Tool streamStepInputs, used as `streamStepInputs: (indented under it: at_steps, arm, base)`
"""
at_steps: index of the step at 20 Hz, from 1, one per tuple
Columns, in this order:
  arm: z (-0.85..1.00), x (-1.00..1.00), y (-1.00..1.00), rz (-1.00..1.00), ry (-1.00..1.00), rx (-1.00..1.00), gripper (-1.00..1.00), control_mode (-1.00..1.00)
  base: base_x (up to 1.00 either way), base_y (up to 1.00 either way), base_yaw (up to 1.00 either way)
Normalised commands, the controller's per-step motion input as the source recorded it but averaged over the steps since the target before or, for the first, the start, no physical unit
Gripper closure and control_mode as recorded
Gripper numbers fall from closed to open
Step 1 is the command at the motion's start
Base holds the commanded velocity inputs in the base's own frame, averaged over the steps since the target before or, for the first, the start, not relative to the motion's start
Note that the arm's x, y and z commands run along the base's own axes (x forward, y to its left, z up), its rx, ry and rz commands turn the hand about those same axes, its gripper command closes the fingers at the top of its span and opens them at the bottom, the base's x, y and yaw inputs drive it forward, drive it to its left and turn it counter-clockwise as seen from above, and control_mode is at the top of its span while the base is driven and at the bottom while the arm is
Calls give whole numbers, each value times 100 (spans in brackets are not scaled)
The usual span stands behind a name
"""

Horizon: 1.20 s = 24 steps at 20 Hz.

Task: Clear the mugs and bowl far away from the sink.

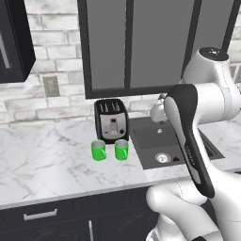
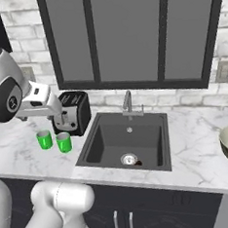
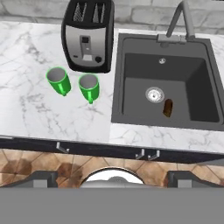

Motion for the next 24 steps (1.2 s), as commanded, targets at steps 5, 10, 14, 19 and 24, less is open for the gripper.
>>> streamStepInputs:
  at_steps: [5, 10, 14, 19, 24]
  arm:
    - [0, 0, 0, 0, 0, 0, -100, 100]
    - [0, 0, 0, 0, 0, 0, -100, 100]
    - [0, 0, 0, 0, 0, 0, -100, 100]
    - [0, 0, 0, 0, 0, 0, -100, 100]
    - [0, 0, 0, 0, 0, 0, -100, 100]
  base:
    - [19, 23, 0]
    - [23, 31, 5]
    - [13, 2, 19]
    - [9, -7, 18]
    - [12, -4, 17]
